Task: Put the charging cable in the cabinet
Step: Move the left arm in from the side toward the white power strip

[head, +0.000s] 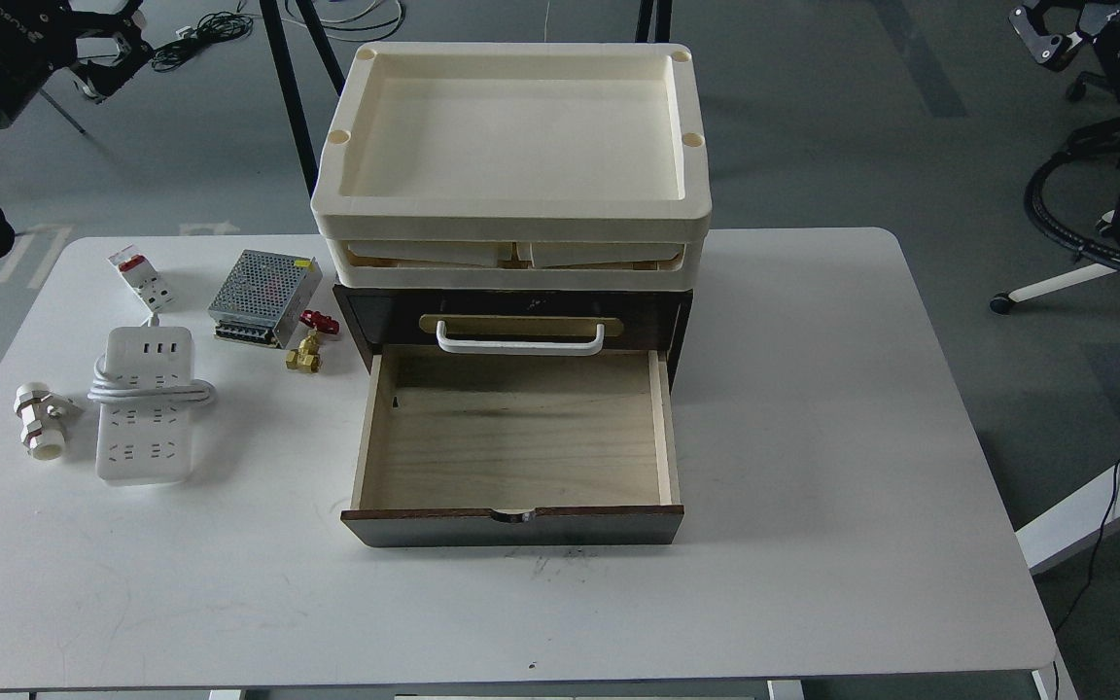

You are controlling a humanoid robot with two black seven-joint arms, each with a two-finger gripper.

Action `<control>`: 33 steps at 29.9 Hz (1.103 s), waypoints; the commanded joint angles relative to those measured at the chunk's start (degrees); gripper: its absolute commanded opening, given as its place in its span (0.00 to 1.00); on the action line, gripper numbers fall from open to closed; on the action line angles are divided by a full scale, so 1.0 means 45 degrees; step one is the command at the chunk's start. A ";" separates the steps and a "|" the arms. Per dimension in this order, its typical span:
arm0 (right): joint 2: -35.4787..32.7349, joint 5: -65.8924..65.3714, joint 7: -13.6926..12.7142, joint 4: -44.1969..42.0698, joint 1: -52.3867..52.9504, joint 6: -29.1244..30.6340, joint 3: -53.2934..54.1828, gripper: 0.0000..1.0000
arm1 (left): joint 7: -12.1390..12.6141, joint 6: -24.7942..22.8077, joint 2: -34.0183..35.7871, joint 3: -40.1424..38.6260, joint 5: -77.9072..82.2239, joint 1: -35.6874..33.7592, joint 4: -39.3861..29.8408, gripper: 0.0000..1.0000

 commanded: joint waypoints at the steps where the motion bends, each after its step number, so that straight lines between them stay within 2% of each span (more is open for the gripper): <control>1: -0.0038 -0.0002 -0.0003 0.0010 -0.0168 0.0000 0.0051 0.99 | 0.0004 0.0001 -0.0403 -0.0513 0.0001 0.0005 0.0056 1.00; 3: -0.0058 -0.0002 -0.0003 0.0010 -0.0188 0.0000 0.0071 0.99 | 0.0140 0.0001 -0.0716 -0.0514 -0.0018 -0.0034 0.0444 1.00; 4: -0.0077 -0.0002 -0.0003 0.0010 -0.0188 0.0000 0.0071 0.99 | 0.0006 0.0001 -0.0891 -0.0572 -0.0134 -0.0073 0.0814 1.00; 10: -0.0351 -0.0002 -0.0003 -0.0048 -0.0110 0.0000 0.0110 0.99 | 0.0044 0.0001 -0.2472 -0.1686 -0.1483 0.0005 0.3822 1.00; 13: -0.0371 -0.0002 -0.0003 -0.0048 -0.0110 0.0000 0.0129 0.99 | -0.0073 0.0001 -0.2963 -0.1997 -0.1600 0.0005 0.4119 1.00; 14: -0.0371 -0.0002 -0.0003 -0.0048 -0.0129 0.0000 0.0130 0.99 | -0.0248 0.0001 -0.3002 -0.2211 -0.1620 0.0005 0.4119 1.00; 16: -0.0390 0.0018 0.0016 -0.0048 -0.0149 0.0000 0.0149 0.99 | -0.1279 0.0001 -0.3138 -0.2796 -0.1620 0.0025 0.4080 1.00; 18: -0.0448 0.0018 0.0036 -0.0048 -0.0168 0.0000 0.0149 0.99 | -0.2470 0.0001 -0.3178 -0.3091 -0.1620 0.0102 0.3827 1.00; 20: -0.0468 0.0018 0.0036 -0.0048 -0.0168 0.0000 0.0130 0.99 | -0.3157 0.0001 -0.3178 -0.3461 -0.1601 0.0122 0.3496 1.00; 23: -0.0449 0.0018 0.0036 -0.0048 -0.0168 0.0000 0.0149 0.99 | -0.3199 0.0001 -0.3178 -0.3990 -0.1483 0.0064 0.2716 1.00; 26: -0.0507 0.0018 0.0055 -0.0048 -0.0149 0.0000 0.0149 0.99 | -0.3199 0.0001 -0.2828 -0.3777 -0.1075 -0.0014 0.1681 1.00; 28: -0.0721 0.0134 0.0094 0.0049 -0.0071 0.0000 0.0517 0.99 | -0.3238 0.0001 -0.1876 -0.3174 -0.0626 -0.0014 0.0493 1.00; 33: -0.1249 0.0116 0.0075 0.0147 0.0182 0.0000 0.2120 0.99 | -0.3413 0.0001 0.1229 -0.0439 0.0681 0.0064 -0.3178 1.00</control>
